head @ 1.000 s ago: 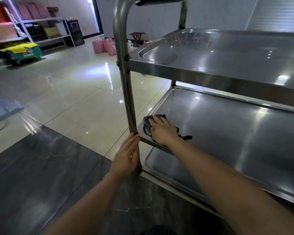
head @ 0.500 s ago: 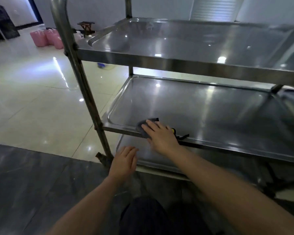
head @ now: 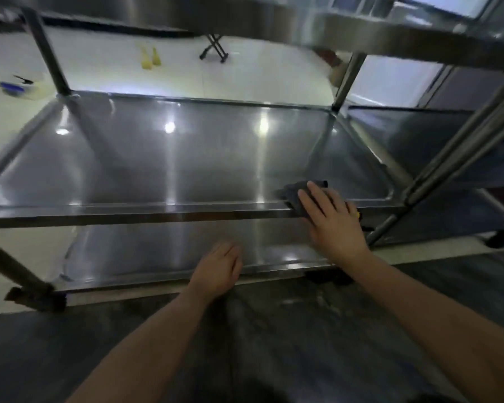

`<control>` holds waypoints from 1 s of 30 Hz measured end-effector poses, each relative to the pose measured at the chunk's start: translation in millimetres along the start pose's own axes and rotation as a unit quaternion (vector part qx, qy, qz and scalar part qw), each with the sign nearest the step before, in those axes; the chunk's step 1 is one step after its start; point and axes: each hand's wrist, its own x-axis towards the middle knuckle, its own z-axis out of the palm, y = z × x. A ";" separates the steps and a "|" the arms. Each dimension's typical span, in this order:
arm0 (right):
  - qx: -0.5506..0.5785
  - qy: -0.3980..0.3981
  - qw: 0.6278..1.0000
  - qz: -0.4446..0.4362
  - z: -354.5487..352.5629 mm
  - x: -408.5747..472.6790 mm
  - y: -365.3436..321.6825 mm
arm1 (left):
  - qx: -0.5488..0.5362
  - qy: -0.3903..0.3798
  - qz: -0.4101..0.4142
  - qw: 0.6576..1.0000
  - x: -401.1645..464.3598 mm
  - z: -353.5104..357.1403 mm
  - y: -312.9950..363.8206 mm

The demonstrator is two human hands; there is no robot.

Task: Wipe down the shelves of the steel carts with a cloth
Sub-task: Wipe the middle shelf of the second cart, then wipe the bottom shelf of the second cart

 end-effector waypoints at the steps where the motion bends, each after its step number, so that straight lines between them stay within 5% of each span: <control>1: -0.010 0.052 0.998 -0.014 9.7 -10.4 9.7 | -0.006 0.003 0.007 1.000 5.4 21.5 3.4; 4: 0.000 0.173 0.983 -0.061 32.0 -41.2 30.1 | -0.013 0.007 0.018 1.000 12.6 65.5 23.1; 8: 0.026 0.204 0.976 -0.075 59.9 -83.2 46.9 | 0.021 -0.002 0.051 0.998 14.0 86.7 47.3; 13: 0.049 0.123 0.990 -0.039 102.8 -121.5 64.6 | 0.056 -0.009 0.046 0.997 29.0 108.9 69.9; 17: 0.065 -0.037 0.996 0.038 146.4 -130.7 74.9 | 0.061 -0.039 0.029 0.997 35.2 137.0 82.8; 25: 0.148 -0.274 0.936 0.165 235.3 -103.7 55.7 | 0.117 -0.141 -0.043 0.982 41.6 205.9 93.5; 30: 0.163 -0.282 0.928 0.182 262.5 -95.7 59.5 | 0.139 -0.119 -0.044 0.982 35.7 223.3 84.3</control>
